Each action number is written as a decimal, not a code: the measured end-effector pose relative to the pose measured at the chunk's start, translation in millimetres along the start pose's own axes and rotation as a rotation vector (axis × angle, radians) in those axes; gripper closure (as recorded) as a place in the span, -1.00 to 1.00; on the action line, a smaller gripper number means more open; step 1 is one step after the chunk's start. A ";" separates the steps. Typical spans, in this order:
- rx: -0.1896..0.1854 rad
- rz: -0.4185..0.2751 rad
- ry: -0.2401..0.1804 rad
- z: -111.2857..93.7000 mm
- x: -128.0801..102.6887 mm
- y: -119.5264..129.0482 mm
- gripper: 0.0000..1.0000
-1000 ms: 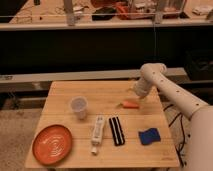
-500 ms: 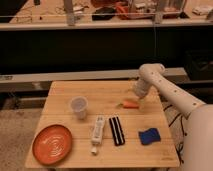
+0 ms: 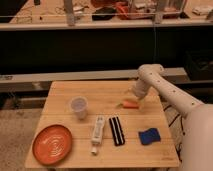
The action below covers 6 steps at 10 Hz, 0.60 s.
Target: Drag the pepper across the table
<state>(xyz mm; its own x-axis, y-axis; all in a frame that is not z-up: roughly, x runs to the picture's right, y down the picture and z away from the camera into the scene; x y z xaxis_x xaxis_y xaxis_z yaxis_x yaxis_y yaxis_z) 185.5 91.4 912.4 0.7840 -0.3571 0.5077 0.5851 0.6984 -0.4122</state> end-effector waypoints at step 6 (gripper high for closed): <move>-0.021 -0.025 0.007 7.1 -4.1 3.2 -0.60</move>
<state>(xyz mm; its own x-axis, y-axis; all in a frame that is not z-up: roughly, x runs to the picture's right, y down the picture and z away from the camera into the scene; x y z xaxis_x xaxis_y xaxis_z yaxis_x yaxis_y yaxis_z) 182.6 99.5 914.4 0.7706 -0.3782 0.5129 0.6084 0.6763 -0.4153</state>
